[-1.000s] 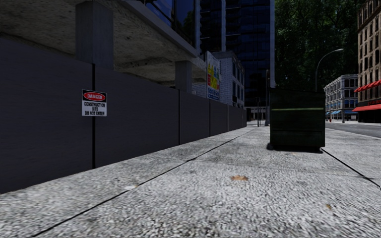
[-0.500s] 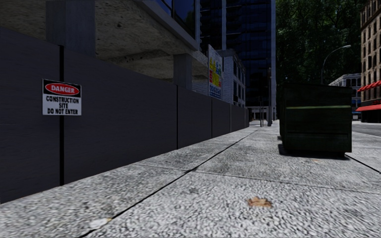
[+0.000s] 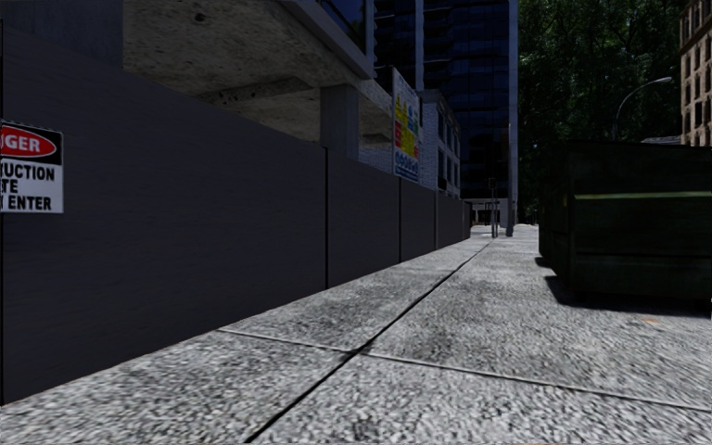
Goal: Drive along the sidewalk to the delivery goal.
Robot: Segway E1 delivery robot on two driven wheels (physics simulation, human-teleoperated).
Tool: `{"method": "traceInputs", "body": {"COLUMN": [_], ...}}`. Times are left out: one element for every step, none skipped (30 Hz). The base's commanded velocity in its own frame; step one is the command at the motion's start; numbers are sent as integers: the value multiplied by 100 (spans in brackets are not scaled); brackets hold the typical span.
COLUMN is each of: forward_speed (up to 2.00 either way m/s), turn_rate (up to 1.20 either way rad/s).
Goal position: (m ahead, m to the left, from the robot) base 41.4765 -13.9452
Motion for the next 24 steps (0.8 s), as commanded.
{"method": "traceInputs", "body": {"forward_speed": [149,149,149,149,149,149,149,149,149,149,149,149,149,149,149,149,149,149,149,149,149,149,149,149], "turn_rate": [0,0,0,0,0,0,0,0,0,0,0,0,0,0,0,0,0,0,0,0,-2,-7,-14,-19]}}
